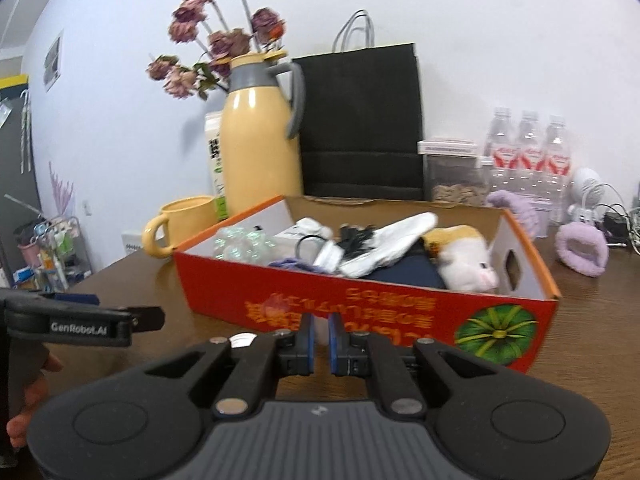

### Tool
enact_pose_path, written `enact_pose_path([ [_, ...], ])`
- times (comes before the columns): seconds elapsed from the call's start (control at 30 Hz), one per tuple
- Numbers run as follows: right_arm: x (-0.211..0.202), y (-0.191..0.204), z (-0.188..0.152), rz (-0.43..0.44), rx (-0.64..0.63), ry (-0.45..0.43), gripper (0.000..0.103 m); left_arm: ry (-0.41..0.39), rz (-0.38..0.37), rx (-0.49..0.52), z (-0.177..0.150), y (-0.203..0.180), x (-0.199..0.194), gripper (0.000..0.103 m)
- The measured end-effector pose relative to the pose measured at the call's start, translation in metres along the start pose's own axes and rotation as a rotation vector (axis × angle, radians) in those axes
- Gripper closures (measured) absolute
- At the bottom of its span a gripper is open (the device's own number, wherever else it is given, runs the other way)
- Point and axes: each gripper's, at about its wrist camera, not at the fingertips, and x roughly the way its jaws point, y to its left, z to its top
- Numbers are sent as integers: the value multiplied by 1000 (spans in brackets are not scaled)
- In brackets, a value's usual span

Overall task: Organize objects
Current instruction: 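Grasp the last white bottle cap on the table with the left tool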

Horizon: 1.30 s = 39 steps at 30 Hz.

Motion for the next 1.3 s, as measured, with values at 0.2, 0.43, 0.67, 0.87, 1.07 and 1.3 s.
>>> enact_pose_path([
  [0.2, -9, -19, -1, -26, 22, -18, 97, 11, -11, 32, -4, -16, 0, 0],
  [0.43, -19, -39, -3, -46, 26, -31, 97, 44, -42, 70, -8, -44, 5, 0],
  [0.67, -25, -53, -5, -55, 18, -33, 97, 73, -60, 129, -11, -76, 16, 0],
  [0.87, -29, -52, -6, -44, 6, -41, 97, 107, -70, 114, -5, -87, 35, 0],
  [1.07, -31, -48, -6, -36, -9, -46, 97, 110, -124, 143, -5, -95, 35, 74],
  [1.3, -31, -46, -8, -40, -18, -48, 97, 64, -130, 146, -5, -95, 26, 74],
])
